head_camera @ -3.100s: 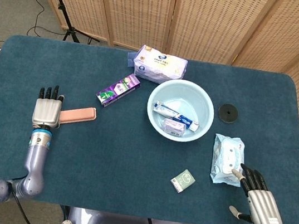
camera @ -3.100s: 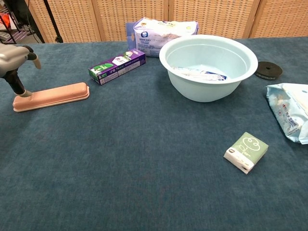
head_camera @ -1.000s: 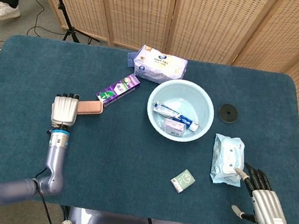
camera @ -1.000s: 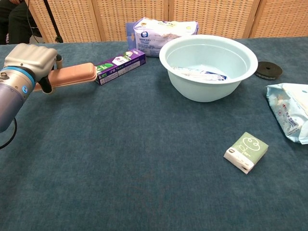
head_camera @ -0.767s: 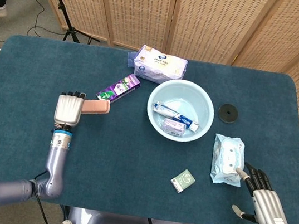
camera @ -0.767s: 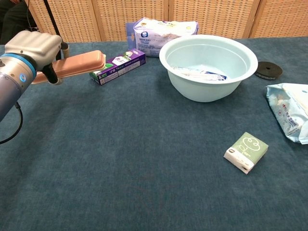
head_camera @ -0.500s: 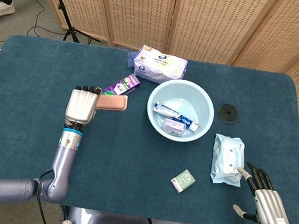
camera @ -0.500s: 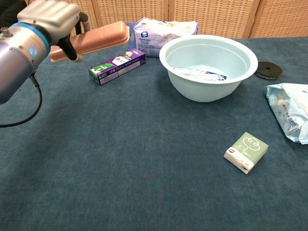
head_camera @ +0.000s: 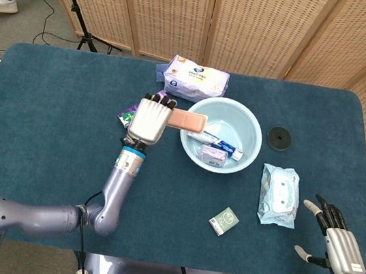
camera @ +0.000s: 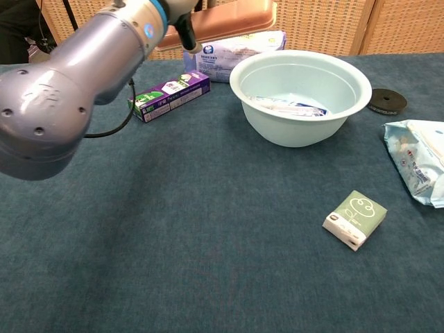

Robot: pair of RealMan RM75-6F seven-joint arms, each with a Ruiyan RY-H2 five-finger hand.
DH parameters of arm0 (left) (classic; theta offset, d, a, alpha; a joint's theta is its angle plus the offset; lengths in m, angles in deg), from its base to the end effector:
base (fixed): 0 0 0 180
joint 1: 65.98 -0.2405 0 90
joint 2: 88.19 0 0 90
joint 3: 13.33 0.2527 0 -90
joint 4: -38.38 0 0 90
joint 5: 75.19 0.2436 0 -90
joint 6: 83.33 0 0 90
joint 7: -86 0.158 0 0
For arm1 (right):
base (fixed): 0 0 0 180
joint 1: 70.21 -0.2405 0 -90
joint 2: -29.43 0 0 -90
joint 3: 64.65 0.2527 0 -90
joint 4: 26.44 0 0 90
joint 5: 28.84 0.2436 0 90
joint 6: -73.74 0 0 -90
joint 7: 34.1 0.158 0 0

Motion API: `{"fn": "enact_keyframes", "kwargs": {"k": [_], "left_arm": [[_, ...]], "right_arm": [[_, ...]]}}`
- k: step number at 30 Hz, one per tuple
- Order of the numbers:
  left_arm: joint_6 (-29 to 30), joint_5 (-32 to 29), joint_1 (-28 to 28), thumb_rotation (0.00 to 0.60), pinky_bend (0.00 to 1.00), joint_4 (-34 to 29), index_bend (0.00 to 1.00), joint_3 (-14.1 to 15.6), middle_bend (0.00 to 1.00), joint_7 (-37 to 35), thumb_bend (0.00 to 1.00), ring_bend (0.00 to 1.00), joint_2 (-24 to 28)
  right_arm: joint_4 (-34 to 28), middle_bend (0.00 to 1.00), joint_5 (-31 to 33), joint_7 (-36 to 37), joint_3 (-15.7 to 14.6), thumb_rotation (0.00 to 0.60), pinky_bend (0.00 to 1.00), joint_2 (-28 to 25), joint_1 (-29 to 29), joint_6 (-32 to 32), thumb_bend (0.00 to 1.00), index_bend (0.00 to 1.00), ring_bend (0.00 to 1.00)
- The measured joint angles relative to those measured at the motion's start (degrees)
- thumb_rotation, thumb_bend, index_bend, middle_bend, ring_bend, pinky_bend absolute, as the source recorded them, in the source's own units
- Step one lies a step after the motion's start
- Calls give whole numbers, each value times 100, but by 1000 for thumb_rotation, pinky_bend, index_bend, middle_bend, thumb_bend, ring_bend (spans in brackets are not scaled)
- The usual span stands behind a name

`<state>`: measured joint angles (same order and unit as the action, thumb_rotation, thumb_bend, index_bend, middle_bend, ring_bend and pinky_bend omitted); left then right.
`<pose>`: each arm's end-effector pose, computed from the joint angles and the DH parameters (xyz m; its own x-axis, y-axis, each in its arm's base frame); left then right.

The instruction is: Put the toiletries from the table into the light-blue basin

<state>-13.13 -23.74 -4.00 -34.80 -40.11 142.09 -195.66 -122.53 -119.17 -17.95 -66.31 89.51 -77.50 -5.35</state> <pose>0.0276 0.4161 -0.0572 0.5952 -0.1891 0.7810 0.7377 -0.2568 -0.6244 -0.3095 -0.1880 0.1122 0.1503 -0.1921 0.9698 -0.9879 -0.0680 0.1397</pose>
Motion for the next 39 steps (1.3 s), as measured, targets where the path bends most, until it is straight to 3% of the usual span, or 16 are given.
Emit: {"fn": "enact_keyframes", "kwargs": {"k": [13,18,20,23,26,30,39], "left_arm": [[-1135,-85,1426,600,469,2413,737,-349,437,-603,415,511,-1181],[-1547,-107,1947,600,469,3356,721,-482,367,-985,400,477,-1646],[-1693,-112,2092,600,436,3632,626,-512,269,-1115,380,380,-1787],[-1998,-188,2271,600,252,3968,391,-581,70,-1239,342,176,-1953],[-2211,-313,2421,600,149,4231,236,-656,0,-1286,309,78,-2090],[-2163,-260,2461,600,107,4397,144,-648,0,-1509,292,38,-2170],[-1825,-76,2097,600,35,3960,107,-533,0,-1797,250,4,-1901]], "right_arm": [[304,0,336,481,106,600,0,-3,-65,279,208,124,0],[402,0,480,583,149,600,0,-3,-64,347,208,123,0],[431,0,524,610,162,600,0,-7,-59,372,208,123,0],[459,0,576,612,169,600,0,-18,-38,399,208,123,0],[459,0,589,584,166,600,0,-23,-23,408,208,124,0],[447,0,593,526,165,600,0,-29,3,388,208,123,0],[391,0,562,336,160,600,0,-15,30,365,208,124,0]]}}
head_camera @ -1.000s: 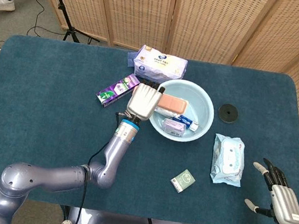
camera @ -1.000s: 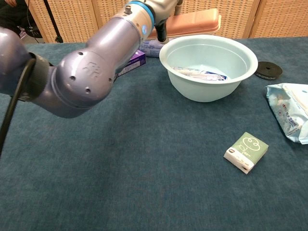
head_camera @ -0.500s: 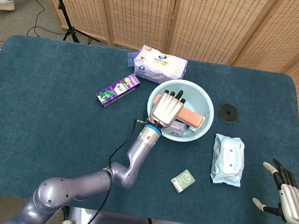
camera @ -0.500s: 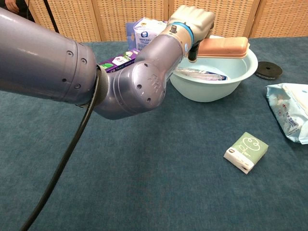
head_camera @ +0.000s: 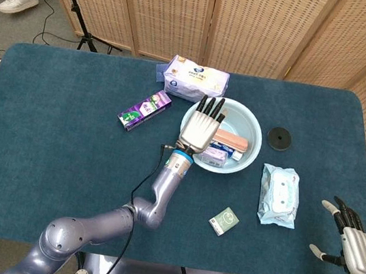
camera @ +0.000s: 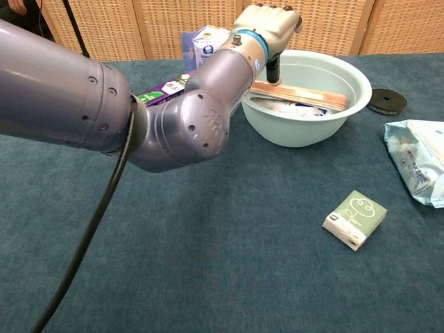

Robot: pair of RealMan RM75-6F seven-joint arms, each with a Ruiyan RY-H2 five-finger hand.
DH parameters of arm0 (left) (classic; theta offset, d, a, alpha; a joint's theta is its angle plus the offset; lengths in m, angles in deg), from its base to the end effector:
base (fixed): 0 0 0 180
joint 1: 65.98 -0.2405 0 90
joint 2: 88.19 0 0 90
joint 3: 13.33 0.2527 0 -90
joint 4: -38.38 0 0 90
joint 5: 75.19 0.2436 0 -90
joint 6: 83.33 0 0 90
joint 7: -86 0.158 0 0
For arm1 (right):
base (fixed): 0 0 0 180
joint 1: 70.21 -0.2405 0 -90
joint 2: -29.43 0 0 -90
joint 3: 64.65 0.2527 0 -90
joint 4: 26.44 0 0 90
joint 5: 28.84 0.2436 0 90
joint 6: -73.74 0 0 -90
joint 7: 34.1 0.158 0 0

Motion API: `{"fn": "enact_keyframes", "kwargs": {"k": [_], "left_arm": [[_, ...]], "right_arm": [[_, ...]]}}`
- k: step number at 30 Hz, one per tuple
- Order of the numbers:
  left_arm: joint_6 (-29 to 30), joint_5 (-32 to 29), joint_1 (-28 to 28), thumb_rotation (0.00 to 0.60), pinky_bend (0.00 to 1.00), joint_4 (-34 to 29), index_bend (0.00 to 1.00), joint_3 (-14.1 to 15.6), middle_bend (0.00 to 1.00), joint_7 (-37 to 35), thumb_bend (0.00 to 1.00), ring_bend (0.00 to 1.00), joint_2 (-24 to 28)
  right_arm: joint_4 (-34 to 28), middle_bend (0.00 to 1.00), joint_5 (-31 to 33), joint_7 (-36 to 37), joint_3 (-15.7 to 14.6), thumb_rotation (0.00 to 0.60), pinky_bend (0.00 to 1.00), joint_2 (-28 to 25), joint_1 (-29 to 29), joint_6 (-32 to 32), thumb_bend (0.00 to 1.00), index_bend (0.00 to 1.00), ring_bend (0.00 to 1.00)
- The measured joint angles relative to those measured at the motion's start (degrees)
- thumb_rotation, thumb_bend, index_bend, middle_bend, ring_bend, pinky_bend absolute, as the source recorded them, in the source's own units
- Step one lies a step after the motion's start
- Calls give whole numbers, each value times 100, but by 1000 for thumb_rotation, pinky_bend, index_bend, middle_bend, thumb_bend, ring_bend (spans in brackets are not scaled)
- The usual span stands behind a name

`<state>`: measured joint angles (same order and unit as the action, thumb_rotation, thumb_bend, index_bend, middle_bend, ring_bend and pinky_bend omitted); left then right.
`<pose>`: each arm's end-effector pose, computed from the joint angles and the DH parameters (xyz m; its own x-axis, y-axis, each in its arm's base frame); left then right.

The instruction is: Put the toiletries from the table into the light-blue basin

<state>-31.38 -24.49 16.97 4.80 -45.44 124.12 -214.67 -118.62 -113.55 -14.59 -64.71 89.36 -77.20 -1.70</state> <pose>0.0924 0.4499 -0.1471 0.5564 -0.0800 0.8270 0.7456 -0.3912 -0.5395 -0.3426 -0.1951 0.1232 0.1377 -0.1908 0.9719 -0.9874 0.0511 0.1499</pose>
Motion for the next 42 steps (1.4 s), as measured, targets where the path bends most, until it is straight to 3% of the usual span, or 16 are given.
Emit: {"fn": "enact_keyframes", "kwargs": {"k": [5,9,17,21,25,28,36,42], "left_arm": [[274,36,-444,600,27,-820,108,112,0,15,251,7,360],[642,67,-1070,600,27,-2027,107,362,0,120,254,7,883],[1552,61,-2725,600,26,-5508,107,1144,0,362,257,7,2753],[2176,464,-3795,600,26,-6731,107,1843,0,194,260,7,3927],[2685,1095,-4618,600,26,-7128,108,2642,0,-66,261,7,4573],[2960,1446,-5028,600,18,-7260,107,3074,0,-315,262,7,4856],[3208,1863,-5700,600,12,-7132,107,3512,0,-884,275,7,5034],[3341,2106,-5986,600,12,-7075,108,3598,0,-1289,279,6,5106]], "right_arm": [[-51,0,-49,-157,-11,600,0,21,9,-26,208,123,0],[-84,0,-58,-349,-18,600,0,54,13,-30,208,123,0],[-165,0,-75,-832,-17,600,0,168,16,-61,208,124,0],[-208,0,-123,-1146,-38,600,0,264,8,-65,208,123,0],[-234,0,-161,-1482,-67,600,0,393,0,-56,208,124,0],[-245,0,-162,-1655,-77,600,0,471,-2,-50,208,123,0],[-247,0,-243,-2184,-75,600,0,692,39,-223,208,123,0],[-260,0,-347,-2619,-80,600,0,841,91,-400,208,123,0]]}}
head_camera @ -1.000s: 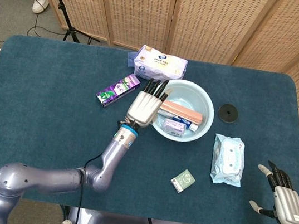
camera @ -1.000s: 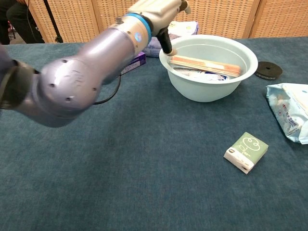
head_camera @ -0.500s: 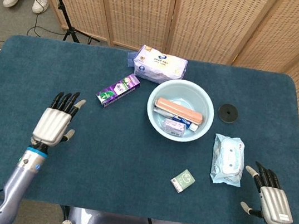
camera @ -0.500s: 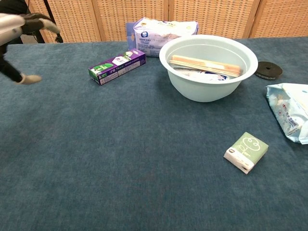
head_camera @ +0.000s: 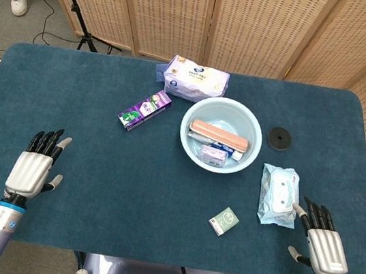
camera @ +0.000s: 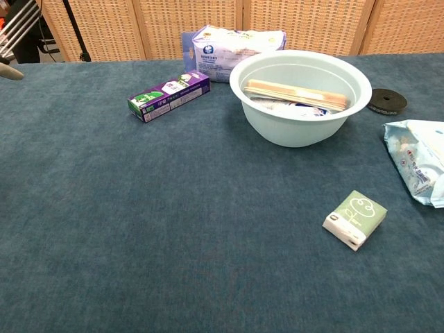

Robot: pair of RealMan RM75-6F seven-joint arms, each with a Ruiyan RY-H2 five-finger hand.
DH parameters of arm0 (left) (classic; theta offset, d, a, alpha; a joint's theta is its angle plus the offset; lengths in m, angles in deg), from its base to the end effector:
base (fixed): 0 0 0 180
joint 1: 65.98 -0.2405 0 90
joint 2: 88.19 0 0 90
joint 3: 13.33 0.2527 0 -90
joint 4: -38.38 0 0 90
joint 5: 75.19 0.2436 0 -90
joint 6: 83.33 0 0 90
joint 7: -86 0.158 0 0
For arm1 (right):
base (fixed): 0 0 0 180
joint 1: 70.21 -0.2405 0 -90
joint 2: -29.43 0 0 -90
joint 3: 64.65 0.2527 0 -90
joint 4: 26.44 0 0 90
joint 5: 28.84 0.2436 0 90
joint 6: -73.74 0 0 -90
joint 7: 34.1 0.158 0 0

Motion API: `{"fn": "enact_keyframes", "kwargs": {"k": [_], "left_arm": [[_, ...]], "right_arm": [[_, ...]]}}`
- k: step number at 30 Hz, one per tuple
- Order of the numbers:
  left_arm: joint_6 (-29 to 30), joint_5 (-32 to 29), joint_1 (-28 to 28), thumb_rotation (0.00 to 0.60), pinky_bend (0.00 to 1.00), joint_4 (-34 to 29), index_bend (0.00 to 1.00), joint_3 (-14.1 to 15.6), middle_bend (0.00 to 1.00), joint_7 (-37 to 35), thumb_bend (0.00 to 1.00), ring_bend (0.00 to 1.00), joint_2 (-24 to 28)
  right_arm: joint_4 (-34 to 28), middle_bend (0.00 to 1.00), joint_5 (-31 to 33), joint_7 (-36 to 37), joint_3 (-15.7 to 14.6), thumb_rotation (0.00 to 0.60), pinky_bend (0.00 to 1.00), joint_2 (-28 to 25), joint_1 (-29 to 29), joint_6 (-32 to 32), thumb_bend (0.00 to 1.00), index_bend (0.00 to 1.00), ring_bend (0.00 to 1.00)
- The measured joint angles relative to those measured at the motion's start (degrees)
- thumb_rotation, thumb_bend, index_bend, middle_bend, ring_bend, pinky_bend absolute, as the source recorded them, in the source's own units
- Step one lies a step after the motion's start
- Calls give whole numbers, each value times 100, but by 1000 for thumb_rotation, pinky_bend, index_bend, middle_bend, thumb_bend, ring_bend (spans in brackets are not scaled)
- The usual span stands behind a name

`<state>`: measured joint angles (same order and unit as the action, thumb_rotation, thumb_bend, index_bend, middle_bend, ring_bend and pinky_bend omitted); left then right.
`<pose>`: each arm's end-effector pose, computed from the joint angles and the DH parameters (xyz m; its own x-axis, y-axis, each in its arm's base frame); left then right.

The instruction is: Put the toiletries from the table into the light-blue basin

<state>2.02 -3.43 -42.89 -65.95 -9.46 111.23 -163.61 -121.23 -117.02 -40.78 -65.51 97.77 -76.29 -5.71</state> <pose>-0.2219 0.2377 0.0387 0.4563 0.0967 0.8846 0.8875 -0.1213 -0.4446 -0.3017 -0.1841 0.0723 0.4070 -0.1580 0.8996 -0.9133 -0.0874 0.3979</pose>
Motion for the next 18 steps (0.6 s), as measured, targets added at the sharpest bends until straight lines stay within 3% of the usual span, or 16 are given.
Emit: {"fn": "enact_keyframes", "kwargs": {"k": [9,18], "left_arm": [[279,796,-429,600,12,-70,107,79,0,-648,279,0,274],[186,937,-600,600,12,-214,107,-70,0,-788,278,0,434]], "right_arm": [[-177,0,-117,-728,-38,600,0,123,88,-181,158,126,0],[-521,0,-52,-1199,-79,600,0,369,-16,146,156,166,0]]}}
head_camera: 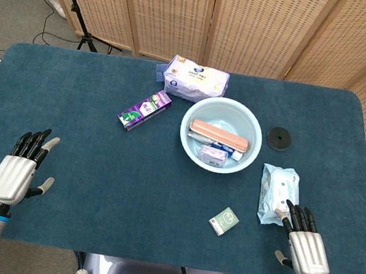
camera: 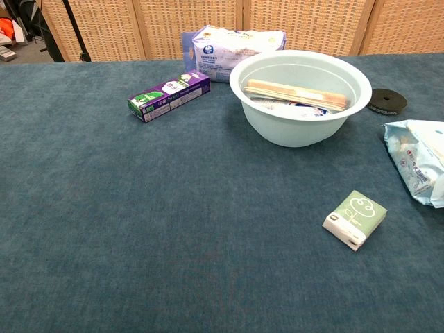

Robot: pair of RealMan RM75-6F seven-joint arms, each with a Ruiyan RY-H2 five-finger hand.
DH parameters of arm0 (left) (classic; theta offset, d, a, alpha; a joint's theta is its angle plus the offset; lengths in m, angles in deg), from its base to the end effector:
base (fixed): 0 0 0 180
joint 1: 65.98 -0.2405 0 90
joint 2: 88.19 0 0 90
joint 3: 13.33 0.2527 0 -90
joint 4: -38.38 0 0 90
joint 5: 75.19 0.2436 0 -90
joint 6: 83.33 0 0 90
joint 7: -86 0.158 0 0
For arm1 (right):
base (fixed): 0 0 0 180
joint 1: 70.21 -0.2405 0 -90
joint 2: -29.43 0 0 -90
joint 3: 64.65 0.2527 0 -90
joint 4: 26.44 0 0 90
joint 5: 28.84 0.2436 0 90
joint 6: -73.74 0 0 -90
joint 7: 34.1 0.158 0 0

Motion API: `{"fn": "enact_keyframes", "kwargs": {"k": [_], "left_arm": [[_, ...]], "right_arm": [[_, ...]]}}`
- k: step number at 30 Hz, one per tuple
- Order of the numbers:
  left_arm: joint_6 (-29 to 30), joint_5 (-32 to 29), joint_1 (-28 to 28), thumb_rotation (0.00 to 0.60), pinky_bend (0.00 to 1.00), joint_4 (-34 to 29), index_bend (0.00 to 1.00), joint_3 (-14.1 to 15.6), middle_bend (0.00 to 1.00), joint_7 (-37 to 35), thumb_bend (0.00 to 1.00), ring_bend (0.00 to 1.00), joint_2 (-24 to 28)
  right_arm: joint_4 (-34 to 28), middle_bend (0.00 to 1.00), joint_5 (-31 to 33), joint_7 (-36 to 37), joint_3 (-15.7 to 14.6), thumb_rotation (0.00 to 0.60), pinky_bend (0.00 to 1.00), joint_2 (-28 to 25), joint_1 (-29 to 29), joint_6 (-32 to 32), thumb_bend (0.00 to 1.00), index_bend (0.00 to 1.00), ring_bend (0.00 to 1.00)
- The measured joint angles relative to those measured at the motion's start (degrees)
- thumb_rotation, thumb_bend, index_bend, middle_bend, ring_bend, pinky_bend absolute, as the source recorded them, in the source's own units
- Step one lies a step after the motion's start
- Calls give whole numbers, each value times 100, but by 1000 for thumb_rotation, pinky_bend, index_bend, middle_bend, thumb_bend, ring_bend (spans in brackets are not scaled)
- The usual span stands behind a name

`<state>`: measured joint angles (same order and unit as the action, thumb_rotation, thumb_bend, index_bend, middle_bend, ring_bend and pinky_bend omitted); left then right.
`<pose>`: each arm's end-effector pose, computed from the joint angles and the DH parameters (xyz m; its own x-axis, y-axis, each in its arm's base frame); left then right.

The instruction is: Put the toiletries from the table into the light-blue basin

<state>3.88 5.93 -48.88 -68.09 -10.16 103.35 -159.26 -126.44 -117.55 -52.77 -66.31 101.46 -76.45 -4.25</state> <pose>-0.2228 0.2171 0.0647 0.3547 0.0445 0.9339 0.9269 -0.1472 -0.3451 -0.2659 -0.1765 0.0410 0.4617 -0.1831 0.8679 -0.8858 -0.1466 0.4403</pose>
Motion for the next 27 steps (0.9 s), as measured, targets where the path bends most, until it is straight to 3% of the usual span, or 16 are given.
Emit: {"fn": "enact_keyframes", "kwargs": {"k": [10,27], "left_arm": [[-63,45,-136,600,12,-92,107,-166,0,-243,279,0,172],[-303,127,-254,600,12,-109,107,-331,0,-331,278,0,237]], "right_arm": [[-362,0,318,-766,137,600,0,468,-396,614,156,195,0],[57,0,949,-1108,290,600,0,1226,-847,1187,181,242,0]]}}
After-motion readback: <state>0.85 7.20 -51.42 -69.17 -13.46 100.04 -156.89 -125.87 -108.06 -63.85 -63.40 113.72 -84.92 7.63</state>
